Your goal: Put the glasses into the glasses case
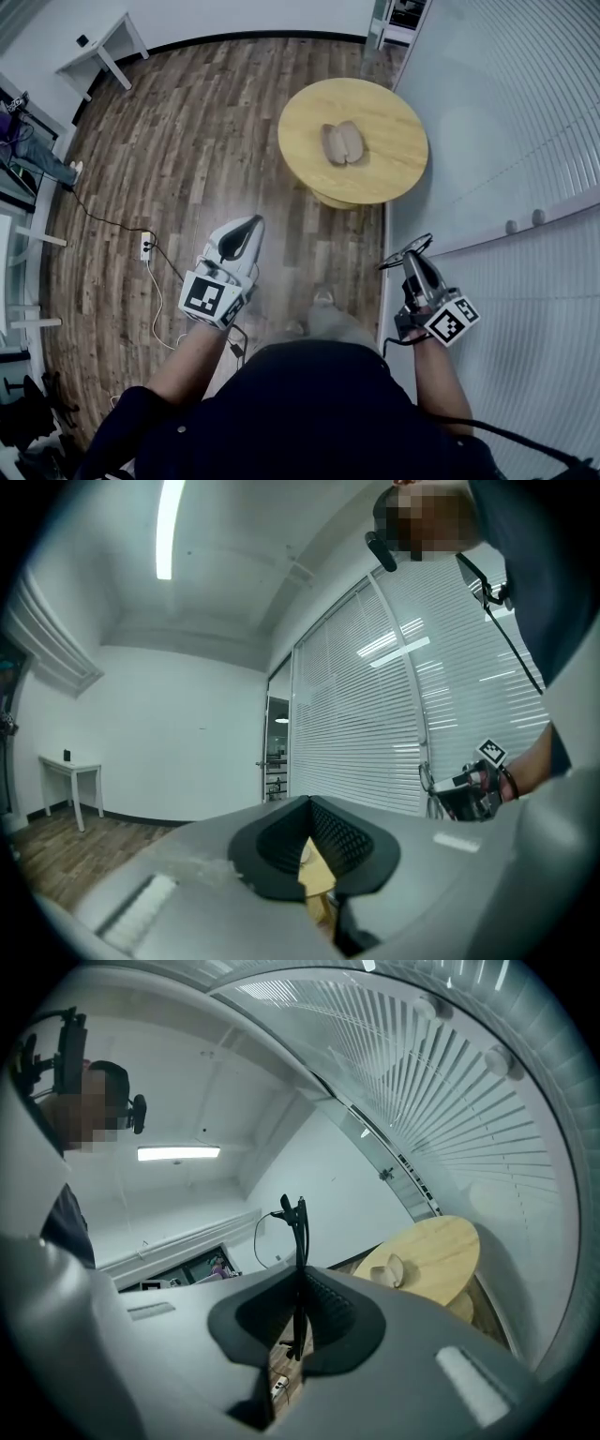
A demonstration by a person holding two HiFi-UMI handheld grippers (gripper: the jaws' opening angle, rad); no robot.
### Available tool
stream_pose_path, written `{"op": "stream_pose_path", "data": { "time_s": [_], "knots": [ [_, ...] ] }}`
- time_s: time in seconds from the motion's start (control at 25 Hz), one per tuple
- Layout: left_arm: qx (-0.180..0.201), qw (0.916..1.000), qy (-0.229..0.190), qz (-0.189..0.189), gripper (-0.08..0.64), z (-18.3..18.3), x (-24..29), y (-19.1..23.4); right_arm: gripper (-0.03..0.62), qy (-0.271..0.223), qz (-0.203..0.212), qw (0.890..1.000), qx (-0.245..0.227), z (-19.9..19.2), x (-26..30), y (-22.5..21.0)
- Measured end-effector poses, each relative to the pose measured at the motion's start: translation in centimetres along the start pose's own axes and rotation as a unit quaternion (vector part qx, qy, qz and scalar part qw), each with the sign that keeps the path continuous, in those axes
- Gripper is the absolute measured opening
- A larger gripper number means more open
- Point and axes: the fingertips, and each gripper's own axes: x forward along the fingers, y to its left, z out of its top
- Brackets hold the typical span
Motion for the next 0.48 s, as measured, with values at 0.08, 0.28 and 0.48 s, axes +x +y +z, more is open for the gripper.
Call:
{"op": "stream_pose_path", "data": {
  "time_s": [0.08, 0.28, 0.48],
  "knots": [
    [0.002, 1.0, -0.003, 0.009, 0.005, 0.8, 1.5, 0.8, 0.026, 0.0, 0.006, 1.0, 0.0, 1.4, 1.2, -1.1],
    [0.014, 0.9996, -0.007, 0.021, 0.005, 2.8, 5.3, 1.8, 0.026, 0.004, 0.021, 1.0, 0.0, 4.4, 4.0, -3.6],
    [0.013, 0.9993, -0.01, 0.034, 0.005, 2.3, 9.1, 1.3, 0.026, 0.01, 0.046, 0.999, 0.002, 6.0, 6.6, -6.7]
  ]
}}
